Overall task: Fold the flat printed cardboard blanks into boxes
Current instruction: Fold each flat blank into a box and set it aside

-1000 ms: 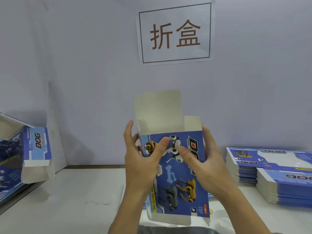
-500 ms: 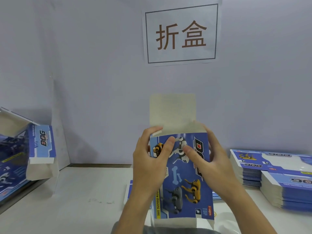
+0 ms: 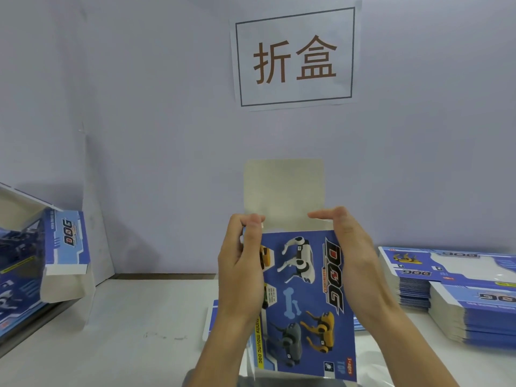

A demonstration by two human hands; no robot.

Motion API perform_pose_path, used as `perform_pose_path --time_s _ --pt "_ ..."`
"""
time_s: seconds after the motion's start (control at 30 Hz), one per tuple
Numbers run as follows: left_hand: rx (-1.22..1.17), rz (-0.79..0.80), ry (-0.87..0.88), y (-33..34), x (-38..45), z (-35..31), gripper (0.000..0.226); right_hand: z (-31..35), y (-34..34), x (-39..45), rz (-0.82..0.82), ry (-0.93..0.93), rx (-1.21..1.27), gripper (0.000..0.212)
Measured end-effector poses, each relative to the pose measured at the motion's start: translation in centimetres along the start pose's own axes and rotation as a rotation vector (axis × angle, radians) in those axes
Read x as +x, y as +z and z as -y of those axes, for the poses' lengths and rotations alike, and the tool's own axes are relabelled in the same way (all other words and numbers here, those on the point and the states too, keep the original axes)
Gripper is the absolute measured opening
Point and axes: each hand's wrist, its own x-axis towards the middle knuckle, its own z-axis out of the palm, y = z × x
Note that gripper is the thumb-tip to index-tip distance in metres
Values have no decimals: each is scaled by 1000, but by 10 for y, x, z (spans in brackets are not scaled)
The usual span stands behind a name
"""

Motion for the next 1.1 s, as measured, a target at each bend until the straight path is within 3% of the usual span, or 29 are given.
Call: perform_pose_path --time_s 0.23,0.3,0.37,0.43,0.77,0.87,0.97,1.1 --pt "-5 -23 32 0 1 -8 13 6 0 0 -62 91 85 18" --pt "-39 -31 -1 1 1 -7 18 2 -2 0 -79 117 118 32" --pt "-63 -27 -34 1 0 -7 39 2 -3 0 -72 128 110 49" --pt "-62 -11 -52 1 0 -9 49 5 -3 0 -28 129 93 50" --pt "-91 -33 64 2 -1 -12 8 4 -4 0 -62 75 166 11" --pt "-152 -72 132 1 0 -9 14 -5 -6 0 -94 3 203 20" --pt "-293 -77 55 -3 1 -2 22 -9 -5 -3 -70 27 416 31" --pt "-312 -125 39 -3 2 -1 22 -14 -5 -3 -107 32 357 33"
